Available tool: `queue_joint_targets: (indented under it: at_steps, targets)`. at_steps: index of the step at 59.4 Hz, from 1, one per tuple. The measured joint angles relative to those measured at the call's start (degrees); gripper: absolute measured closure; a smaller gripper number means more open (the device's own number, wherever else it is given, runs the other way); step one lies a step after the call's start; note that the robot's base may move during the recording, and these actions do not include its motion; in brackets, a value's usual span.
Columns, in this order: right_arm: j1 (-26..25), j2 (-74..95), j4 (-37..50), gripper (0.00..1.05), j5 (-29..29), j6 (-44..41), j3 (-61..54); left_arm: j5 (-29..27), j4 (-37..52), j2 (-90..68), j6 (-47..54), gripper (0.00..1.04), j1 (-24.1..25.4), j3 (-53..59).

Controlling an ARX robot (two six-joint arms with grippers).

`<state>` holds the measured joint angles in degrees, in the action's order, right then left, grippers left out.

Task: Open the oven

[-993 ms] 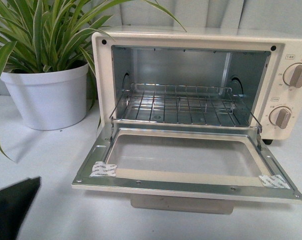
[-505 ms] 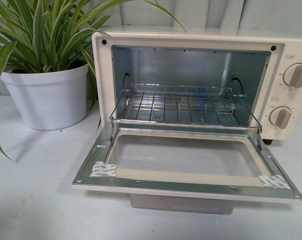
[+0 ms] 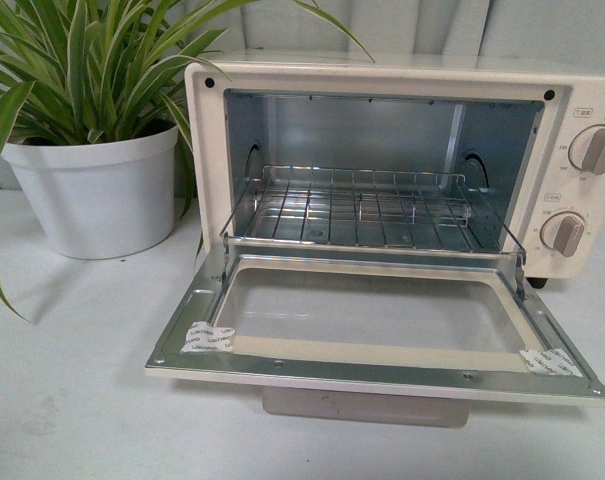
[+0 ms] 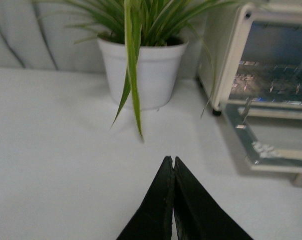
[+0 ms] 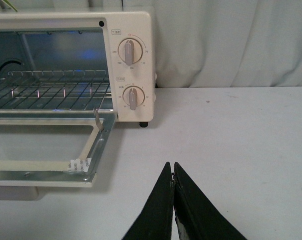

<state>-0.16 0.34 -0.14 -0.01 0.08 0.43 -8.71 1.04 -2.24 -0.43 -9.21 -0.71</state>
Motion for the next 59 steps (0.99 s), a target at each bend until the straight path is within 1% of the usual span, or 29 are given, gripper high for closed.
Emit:
queue_joint_targets:
  at_steps: [2,4,6,8,13,28,29,30,32,34,35,37,40,42,49,51,53,55,57,59]
  targets:
    - [0.0,0.0,0.0,1.04,0.0,0.2,0.0,5.0,-0.6,1.3,0.1,1.01,3.0,0.0]
    - [0.0,-0.1,0.0,1.04,-0.1,0.1,0.0,7.0,-0.8,1.7,0.2,1.01,5.4,0.0]
    - [0.0,-0.1,0.0,1.04,-0.1,0.1,0.0,7.6,-0.9,1.9,0.2,1.01,7.6,0.0]
    - [0.0,-0.1,0.0,1.04,0.0,0.1,0.0,7.7,-1.0,1.9,0.2,1.01,8.5,0.0]
    - [0.0,-0.1,0.0,1.04,0.0,0.1,0.0,8.5,-1.0,2.0,0.2,1.01,8.9,0.0]
    - [0.0,-0.1,0.0,1.04,0.0,0.1,0.0,8.5,-1.0,2.0,0.2,1.01,9.0,0.0]
    - [0.0,-0.1,0.0,1.04,-0.1,0.1,0.0,8.5,-1.0,2.0,0.1,0.98,9.0,0.0]
    - [0.0,-0.1,0.0,1.01,0.0,0.0,0.0,8.5,-1.0,2.0,0.2,0.97,9.0,0.0]
    - [0.0,-0.1,0.0,0.96,-0.1,0.0,0.0,8.5,-1.0,2.0,0.2,0.89,9.0,0.0]
    - [0.0,-0.1,0.0,0.89,-0.1,0.0,0.0,8.5,-1.0,2.0,0.2,0.82,9.0,0.0]
    - [0.0,-0.1,0.0,0.84,-0.1,0.0,0.0,8.5,-1.0,2.0,0.2,0.77,9.0,0.0]
    - [0.0,-0.1,0.0,0.77,0.0,0.0,0.0,8.5,-1.0,2.0,0.2,0.72,9.0,0.0]
    - [0.0,-0.1,0.0,0.64,0.0,0.0,0.0,8.5,-1.0,2.0,0.2,0.57,9.0,0.0]
    - [0.0,-0.1,0.0,0.57,0.0,0.0,0.0,8.5,-1.0,2.0,0.2,0.5,9.0,0.0]
    - [0.0,-0.1,0.0,0.25,-0.1,0.0,0.0,8.5,-1.0,2.0,0.2,0.2,9.0,0.0]
    - [0.0,-0.1,0.0,0.18,0.0,0.0,0.0,8.5,-1.0,2.0,0.2,0.11,9.0,0.0]
    - [0.0,-0.1,0.0,0.11,-0.1,0.0,0.0,8.5,-1.0,2.0,0.2,0.06,9.0,0.0]
    - [0.0,-0.1,0.0,0.07,-0.1,0.1,0.0,8.5,-1.0,2.0,0.2,0.05,9.0,0.0]
    - [0.0,-0.1,0.0,0.09,-0.1,0.1,0.0,8.5,-1.0,2.0,0.2,0.07,9.0,0.0]
    - [0.0,-0.1,0.0,0.1,-0.1,0.0,0.0,8.5,-1.0,2.0,0.2,0.07,9.0,0.0]
